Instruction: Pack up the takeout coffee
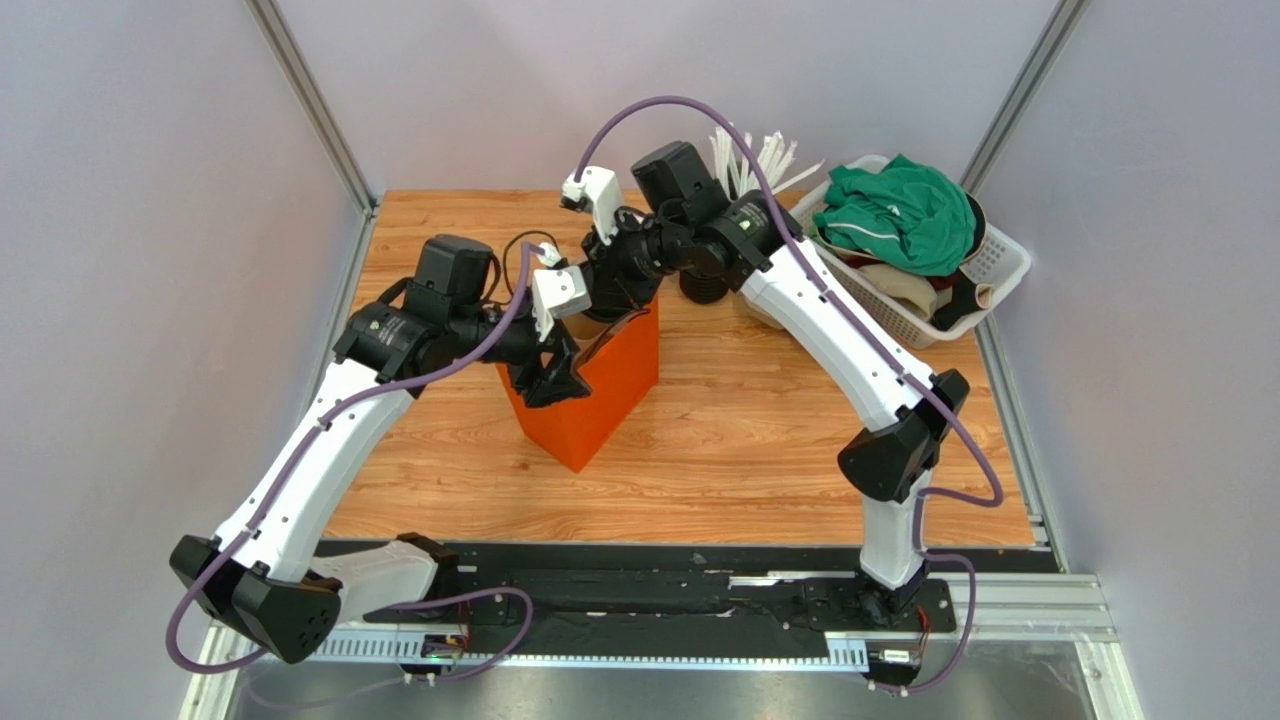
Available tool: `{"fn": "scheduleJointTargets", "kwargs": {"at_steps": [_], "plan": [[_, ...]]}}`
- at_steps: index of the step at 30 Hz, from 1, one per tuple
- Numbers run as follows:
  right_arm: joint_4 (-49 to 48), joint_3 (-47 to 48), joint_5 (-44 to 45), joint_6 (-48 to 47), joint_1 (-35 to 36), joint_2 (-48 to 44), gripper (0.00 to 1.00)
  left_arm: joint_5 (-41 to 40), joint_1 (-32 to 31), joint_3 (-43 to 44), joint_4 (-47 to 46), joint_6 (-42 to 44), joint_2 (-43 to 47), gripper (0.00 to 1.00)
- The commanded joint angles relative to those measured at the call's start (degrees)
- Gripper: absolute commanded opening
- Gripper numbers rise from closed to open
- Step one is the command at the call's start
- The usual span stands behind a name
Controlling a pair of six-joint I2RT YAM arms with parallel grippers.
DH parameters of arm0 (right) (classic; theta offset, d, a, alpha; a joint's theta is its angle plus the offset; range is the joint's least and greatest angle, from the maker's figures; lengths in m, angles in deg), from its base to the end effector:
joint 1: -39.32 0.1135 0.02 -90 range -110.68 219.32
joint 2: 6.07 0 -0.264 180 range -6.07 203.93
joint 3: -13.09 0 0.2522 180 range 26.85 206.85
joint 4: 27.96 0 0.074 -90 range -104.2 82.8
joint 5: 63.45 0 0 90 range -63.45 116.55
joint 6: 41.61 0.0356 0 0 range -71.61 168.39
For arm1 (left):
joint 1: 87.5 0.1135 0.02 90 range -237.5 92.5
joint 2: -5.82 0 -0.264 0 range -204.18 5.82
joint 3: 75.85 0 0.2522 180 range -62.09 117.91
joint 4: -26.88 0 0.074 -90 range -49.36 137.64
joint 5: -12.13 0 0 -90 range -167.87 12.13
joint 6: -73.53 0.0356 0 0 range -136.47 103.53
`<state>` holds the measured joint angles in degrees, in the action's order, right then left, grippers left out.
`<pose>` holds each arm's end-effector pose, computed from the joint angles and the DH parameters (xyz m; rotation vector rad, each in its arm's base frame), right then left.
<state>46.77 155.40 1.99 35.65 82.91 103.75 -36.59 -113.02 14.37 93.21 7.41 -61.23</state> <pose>0.2802 0.2872 0.4258 -1.3018 1.9543 0.7657 0.1906 -0.1170 0.3869 1.2488 1.8538 -0.8445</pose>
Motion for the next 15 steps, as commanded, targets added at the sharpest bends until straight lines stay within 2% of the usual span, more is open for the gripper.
{"fn": "scheduleJointTargets", "kwargs": {"at_steps": [1, 9, 15], "plan": [[2.04, 1.88, 0.47, -0.1, 0.62, 2.15, 0.0, 0.21, 1.87, 1.58, -0.19, 1.08, 2.71, 0.73], [4.24, 5.21, 1.44, -0.89, 0.7, 6.81, 0.0, -1.29, 4.25, 1.49, -0.72, 0.29, 4.64, 0.73], [3.98, 6.01, 1.53, -0.98, 0.7, 9.01, 0.0, -6.46, 5.57, 0.09, -3.18, -1.73, 5.17, 0.74]]}}
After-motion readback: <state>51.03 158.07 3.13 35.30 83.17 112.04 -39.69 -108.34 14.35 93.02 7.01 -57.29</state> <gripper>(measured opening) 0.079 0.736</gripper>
